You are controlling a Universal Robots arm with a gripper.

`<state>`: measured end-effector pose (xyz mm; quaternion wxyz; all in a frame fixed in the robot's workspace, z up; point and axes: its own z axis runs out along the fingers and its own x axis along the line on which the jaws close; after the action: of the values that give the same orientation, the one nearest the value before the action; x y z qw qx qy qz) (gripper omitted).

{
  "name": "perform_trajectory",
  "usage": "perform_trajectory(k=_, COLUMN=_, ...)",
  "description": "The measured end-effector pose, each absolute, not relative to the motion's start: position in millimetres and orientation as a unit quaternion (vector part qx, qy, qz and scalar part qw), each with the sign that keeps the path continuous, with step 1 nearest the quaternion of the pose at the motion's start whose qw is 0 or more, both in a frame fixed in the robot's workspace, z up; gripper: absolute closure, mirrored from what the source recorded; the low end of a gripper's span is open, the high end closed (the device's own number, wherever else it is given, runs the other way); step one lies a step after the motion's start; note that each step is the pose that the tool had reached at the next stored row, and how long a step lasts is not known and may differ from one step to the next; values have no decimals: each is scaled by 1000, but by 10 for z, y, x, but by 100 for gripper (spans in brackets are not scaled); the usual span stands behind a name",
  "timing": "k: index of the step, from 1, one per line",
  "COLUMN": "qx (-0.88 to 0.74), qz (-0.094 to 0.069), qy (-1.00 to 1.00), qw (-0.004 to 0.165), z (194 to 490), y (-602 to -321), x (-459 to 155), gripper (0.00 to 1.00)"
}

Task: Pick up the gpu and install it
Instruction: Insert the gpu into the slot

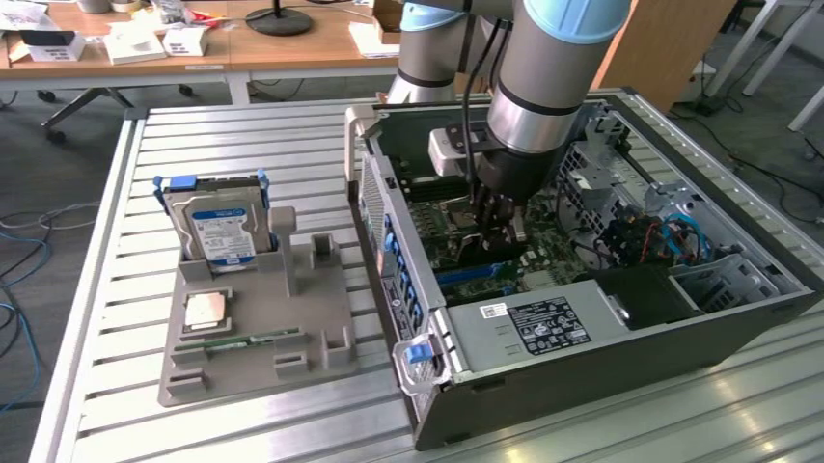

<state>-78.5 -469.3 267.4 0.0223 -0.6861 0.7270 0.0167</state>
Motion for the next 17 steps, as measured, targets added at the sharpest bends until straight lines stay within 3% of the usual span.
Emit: perform_trajectory(k=17, qx=-691, qz=17, qy=723, qw=22, z=2619, y=-4687, x=-782, gripper=74)
